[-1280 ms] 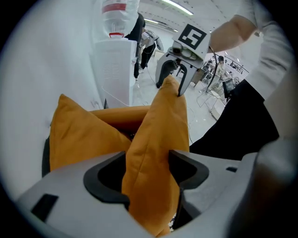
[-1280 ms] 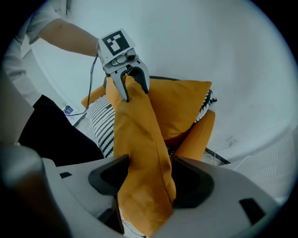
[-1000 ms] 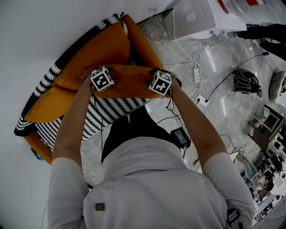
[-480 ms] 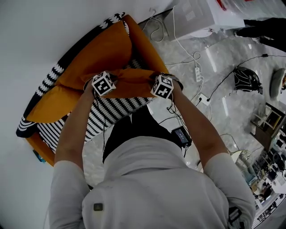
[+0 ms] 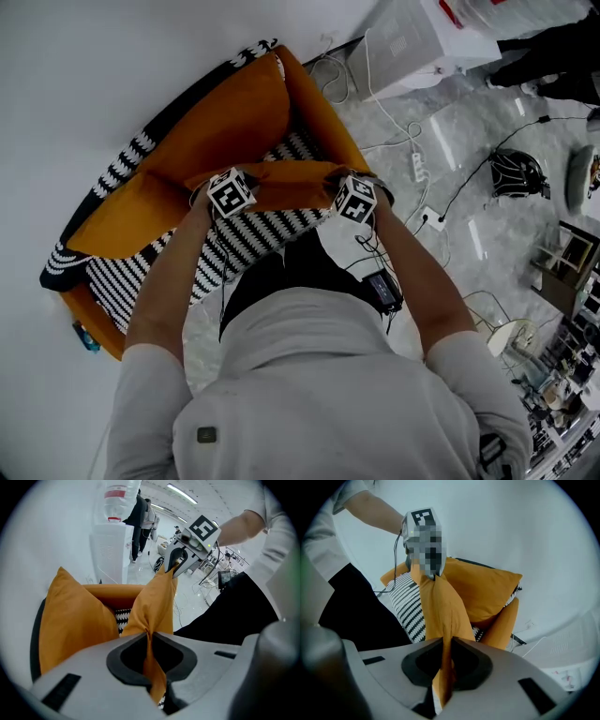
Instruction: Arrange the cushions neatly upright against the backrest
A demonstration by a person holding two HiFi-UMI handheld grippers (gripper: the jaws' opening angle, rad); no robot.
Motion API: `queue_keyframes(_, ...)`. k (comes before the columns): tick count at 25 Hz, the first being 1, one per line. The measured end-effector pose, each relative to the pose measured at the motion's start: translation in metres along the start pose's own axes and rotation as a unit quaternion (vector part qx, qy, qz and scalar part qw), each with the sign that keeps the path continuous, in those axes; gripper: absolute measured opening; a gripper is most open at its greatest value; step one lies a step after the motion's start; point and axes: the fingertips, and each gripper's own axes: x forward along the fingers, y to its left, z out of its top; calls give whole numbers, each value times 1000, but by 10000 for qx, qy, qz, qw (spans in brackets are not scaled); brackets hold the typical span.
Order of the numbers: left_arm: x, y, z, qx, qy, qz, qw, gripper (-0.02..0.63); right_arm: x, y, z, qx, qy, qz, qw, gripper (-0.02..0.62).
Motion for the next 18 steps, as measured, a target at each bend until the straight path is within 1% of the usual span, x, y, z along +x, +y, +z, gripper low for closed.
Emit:
queue_keyframes(4, -17, -23, -13, 94, -24, 35, 9999, 40, -14, 25, 10, -115, -103, -209, 9997, 51)
queue_keyframes(7, -35, -36, -23, 154, -78, 133, 9998, 40, -25, 41, 23, -188, -172, -397, 9989, 51)
queue_keyframes(14, -75, -56, -34, 246, -326, 375, 9985, 39, -54, 62, 51, -294, -252, -828, 9958, 51)
queue_keyframes(18, -94, -63, -39, 345, -598, 600, 9958, 38, -67, 78, 67, -377, -301, -1034, 9935, 51)
